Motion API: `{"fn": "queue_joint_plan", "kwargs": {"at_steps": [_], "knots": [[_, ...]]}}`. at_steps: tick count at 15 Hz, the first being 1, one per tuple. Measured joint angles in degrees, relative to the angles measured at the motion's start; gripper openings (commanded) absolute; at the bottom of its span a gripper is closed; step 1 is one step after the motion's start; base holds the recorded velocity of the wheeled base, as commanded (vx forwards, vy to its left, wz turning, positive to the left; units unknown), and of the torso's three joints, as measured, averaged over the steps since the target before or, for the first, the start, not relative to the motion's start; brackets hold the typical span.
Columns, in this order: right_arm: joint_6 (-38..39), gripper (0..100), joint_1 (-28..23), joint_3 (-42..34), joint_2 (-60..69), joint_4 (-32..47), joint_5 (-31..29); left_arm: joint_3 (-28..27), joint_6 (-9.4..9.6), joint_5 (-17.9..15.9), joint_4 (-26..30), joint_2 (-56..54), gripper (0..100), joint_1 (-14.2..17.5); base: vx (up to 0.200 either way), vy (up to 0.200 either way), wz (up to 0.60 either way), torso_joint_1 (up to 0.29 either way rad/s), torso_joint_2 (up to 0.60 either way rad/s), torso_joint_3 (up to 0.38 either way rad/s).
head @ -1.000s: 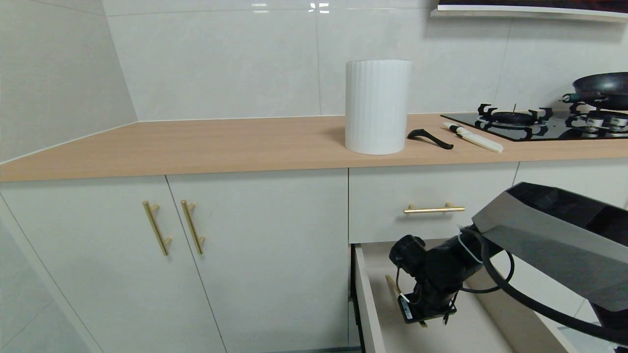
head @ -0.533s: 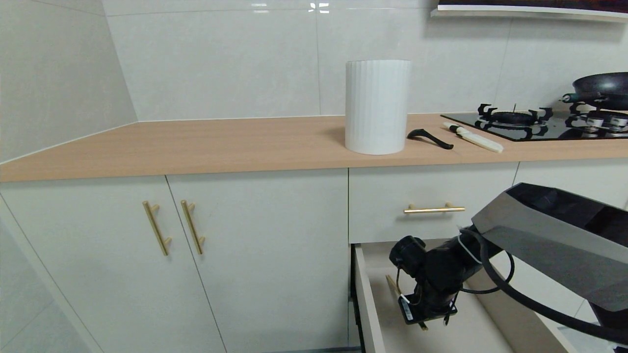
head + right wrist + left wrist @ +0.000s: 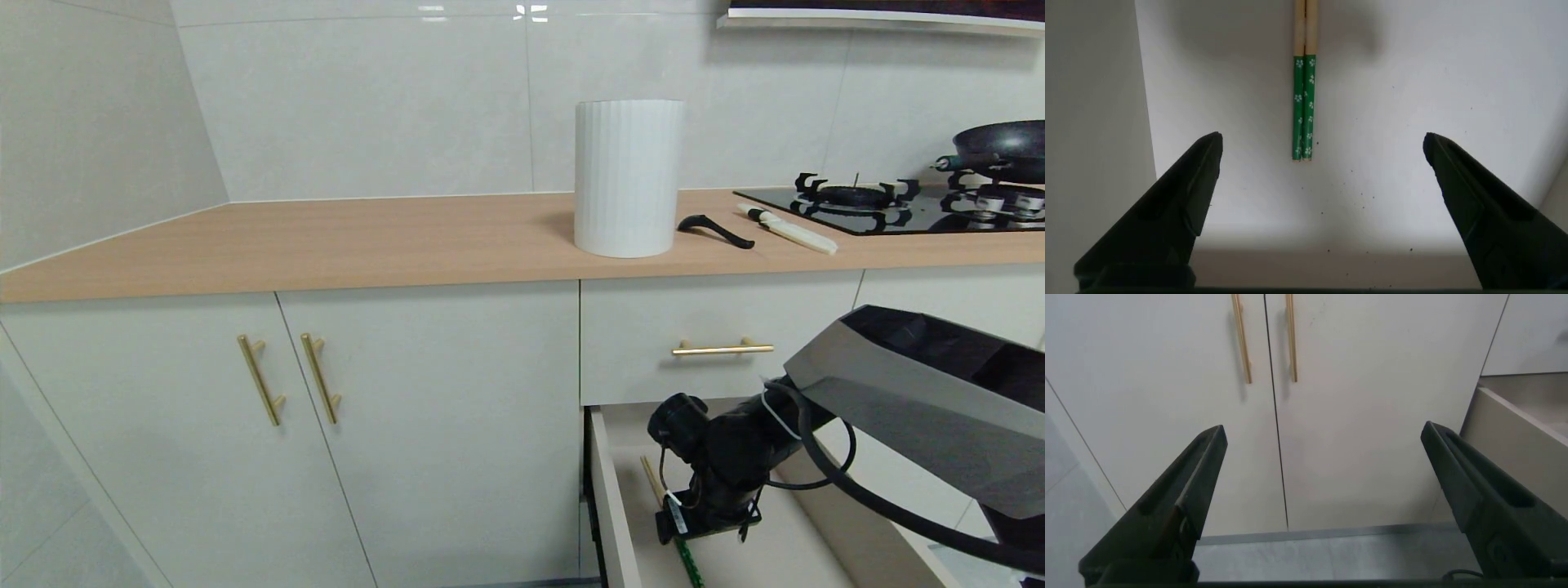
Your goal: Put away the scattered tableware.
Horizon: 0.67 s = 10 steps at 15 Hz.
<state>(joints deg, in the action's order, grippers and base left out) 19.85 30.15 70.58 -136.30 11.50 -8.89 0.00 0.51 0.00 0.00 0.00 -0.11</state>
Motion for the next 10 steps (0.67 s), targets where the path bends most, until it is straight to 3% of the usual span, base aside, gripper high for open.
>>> {"fn": "queue_joint_plan", "kwargs": {"at_steps": [5, 10], "knots": [[0.3, 100, -0.5, -0.2, 4.1, 3.1, 0.0, 0.0, 0.02, 0.0, 0.0, 0.0, 100, 0.0, 0.000, 0.000, 0.00, 0.000, 0.00, 0.000], [0.2, 100, -3.9, -0.5, 20.6, 8.8, 0.0, 0.0, 0.02, 0.0, 0.0, 0.0, 100, 0.0, 0.000, 0.000, 0.00, 0.000, 0.00, 0.000]]}}
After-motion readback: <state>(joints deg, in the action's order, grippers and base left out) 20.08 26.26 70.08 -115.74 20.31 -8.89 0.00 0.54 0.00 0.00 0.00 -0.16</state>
